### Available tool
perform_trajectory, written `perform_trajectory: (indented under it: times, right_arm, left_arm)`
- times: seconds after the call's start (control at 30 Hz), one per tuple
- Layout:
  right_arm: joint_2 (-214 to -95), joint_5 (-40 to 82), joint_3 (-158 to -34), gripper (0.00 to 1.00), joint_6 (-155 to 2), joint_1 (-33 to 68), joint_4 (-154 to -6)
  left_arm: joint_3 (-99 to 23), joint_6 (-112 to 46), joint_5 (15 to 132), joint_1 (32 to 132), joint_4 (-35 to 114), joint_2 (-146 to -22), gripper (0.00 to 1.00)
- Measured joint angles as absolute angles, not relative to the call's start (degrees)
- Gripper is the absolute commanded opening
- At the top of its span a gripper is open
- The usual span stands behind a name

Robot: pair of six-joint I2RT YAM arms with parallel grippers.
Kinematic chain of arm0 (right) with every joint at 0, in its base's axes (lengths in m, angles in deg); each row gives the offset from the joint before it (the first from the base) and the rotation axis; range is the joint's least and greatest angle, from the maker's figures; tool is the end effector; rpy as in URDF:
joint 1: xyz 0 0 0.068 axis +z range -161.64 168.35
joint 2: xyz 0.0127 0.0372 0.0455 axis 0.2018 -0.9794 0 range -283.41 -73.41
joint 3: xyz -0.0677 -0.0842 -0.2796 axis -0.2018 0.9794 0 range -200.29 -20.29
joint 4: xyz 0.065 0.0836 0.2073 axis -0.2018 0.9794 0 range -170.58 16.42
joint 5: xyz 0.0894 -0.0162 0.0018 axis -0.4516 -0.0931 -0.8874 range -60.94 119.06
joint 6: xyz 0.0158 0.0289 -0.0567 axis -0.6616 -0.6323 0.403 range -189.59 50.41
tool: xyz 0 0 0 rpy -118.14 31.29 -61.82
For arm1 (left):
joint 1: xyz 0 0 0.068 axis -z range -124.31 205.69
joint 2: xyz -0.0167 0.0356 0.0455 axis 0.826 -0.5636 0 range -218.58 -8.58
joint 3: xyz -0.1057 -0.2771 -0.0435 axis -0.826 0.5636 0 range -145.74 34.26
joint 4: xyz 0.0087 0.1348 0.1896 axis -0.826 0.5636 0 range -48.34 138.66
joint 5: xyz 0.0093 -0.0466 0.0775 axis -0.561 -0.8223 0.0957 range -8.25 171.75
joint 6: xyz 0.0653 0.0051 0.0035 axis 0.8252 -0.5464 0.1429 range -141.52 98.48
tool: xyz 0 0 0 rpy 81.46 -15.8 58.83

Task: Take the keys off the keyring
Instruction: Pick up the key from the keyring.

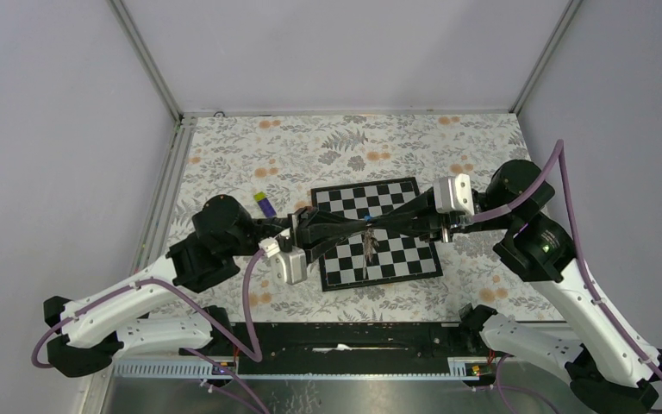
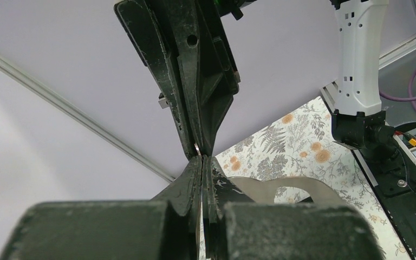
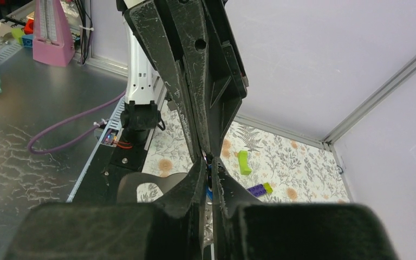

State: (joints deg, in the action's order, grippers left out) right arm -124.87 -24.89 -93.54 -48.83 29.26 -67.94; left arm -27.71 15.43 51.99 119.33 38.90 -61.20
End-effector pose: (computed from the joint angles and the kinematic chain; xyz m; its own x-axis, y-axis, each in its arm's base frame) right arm 0.0617 0.1086 0.4935 0.4629 0.1250 -0.8776 -0.8818 -0.0360 -0.4702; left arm 0.0482 -0.1553 0.4643 0.6716 -0.1800 -0.7187 0.7378 0.0737 0.6710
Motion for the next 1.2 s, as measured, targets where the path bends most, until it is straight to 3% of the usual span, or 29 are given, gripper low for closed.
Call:
perform_trajectory:
  times: [0.23, 0.43, 0.57, 1.2]
  right_arm:
    - [-124.5, -24.4, -93.1, 0.0, -51.3, 29.3, -69.8]
    - [-124.2, -23.9, -92.9, 0.0, -54.0, 29.3, -70.9]
    - [-123.8, -23.3, -92.9, 0.0, -54.6, 29.3, -71.0]
    - [-124.7, -15.3, -96.9, 0.0, -54.0, 29.3, -66.1]
  left_arm:
    - [-27.8, 14.6, 52.0, 119.3, 38.1, -61.2, 0.0]
    - [-27.8, 13.6, 52.7, 119.3, 36.9, -61.2, 0.36]
    - [-27.7, 11.8, 54.7, 119.3, 34.5, -61.1, 0.44]
    - [-24.4, -1.5, 57.2, 119.3, 26.4, -58.4, 0.54]
